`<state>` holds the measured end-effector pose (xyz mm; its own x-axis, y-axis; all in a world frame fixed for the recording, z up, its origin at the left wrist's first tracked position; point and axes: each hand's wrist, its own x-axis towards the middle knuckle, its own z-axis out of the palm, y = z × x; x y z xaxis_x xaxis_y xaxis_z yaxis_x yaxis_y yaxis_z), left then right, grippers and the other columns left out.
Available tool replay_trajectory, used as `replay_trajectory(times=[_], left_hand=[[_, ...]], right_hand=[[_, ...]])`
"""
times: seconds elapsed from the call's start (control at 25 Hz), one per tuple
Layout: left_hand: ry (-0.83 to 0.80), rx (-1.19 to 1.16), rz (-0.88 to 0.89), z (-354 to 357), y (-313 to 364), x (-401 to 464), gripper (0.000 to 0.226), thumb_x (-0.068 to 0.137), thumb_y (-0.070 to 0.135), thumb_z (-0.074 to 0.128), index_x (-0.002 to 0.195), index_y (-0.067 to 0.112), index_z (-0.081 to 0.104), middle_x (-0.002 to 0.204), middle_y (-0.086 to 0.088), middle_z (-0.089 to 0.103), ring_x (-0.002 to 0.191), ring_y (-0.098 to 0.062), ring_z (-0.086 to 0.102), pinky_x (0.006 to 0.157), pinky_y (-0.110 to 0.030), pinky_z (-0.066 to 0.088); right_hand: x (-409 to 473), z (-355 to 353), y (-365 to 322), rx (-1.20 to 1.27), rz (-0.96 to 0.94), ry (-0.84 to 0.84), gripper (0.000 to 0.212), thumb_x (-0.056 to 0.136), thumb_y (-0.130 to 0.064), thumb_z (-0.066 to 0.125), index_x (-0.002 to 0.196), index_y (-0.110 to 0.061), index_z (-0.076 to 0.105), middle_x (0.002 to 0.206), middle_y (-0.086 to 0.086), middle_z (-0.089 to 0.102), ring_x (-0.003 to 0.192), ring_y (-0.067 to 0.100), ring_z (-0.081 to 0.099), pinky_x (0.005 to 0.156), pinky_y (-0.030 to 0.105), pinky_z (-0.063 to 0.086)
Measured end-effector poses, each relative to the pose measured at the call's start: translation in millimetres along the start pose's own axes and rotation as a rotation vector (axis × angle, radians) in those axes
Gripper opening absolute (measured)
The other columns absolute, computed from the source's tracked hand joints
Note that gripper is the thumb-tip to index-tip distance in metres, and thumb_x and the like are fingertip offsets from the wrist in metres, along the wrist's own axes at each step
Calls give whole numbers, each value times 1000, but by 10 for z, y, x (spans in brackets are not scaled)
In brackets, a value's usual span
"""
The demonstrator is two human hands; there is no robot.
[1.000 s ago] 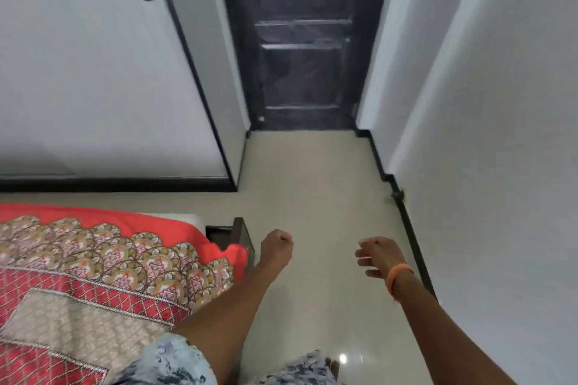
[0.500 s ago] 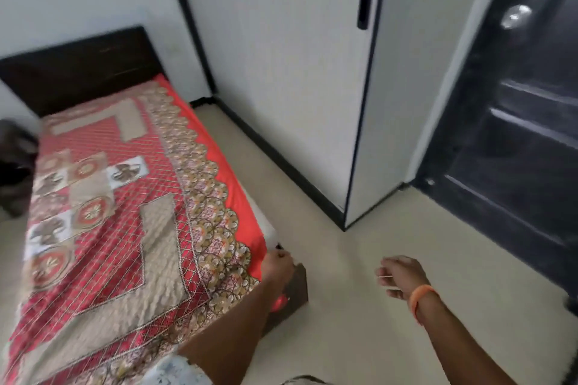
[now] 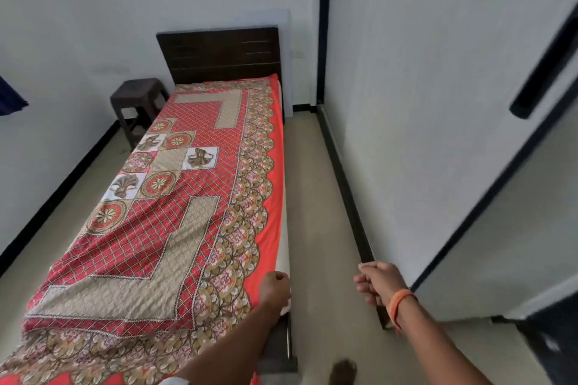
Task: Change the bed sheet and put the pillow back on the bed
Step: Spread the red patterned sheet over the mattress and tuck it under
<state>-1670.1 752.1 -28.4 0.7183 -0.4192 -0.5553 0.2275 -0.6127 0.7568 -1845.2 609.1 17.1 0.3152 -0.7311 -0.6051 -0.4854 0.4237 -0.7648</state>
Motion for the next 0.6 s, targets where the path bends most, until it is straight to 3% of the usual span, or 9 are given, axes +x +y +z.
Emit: replay_trajectory(times=[0.12, 0.28, 0.44, 0.6], left_hand=[[37, 8, 27, 152, 607, 621, 22, 88, 6, 47, 69, 15, 55, 68, -5, 56, 61, -21, 53, 54, -30, 41], [127, 6, 99, 267, 1590, 1421, 25, 84, 7, 47, 62, 18, 49, 63, -1, 53, 60, -19, 54, 53, -31, 40], [206, -100, 81, 258, 2321, 2063, 12, 90, 8, 49, 83, 12, 59, 75, -8, 65, 63, -19, 61, 58, -34, 53], [264, -224, 70, 290, 3061, 3029, 16, 89, 3, 50, 81, 12, 60, 72, -6, 64, 63, -22, 62, 57, -32, 51]], right_hand=[[714, 103, -789, -48, -19, -102, 12, 95, -18, 57, 100, -8, 61, 79, 8, 68, 61, 17, 60, 50, 26, 45], [1834, 272, -1957, -72, -89, -113, 13, 94, -18, 58, 100, -7, 61, 76, 8, 67, 58, 17, 60, 49, 25, 46], [2746, 665, -2884, -33, -90, -147, 12, 95, -18, 56, 90, -7, 60, 70, 8, 68, 55, 16, 60, 46, 23, 46], [3642, 1270, -3886, 17, -118, -243, 6, 94, -15, 57, 90, -13, 54, 66, 6, 65, 49, 14, 57, 43, 21, 45]])
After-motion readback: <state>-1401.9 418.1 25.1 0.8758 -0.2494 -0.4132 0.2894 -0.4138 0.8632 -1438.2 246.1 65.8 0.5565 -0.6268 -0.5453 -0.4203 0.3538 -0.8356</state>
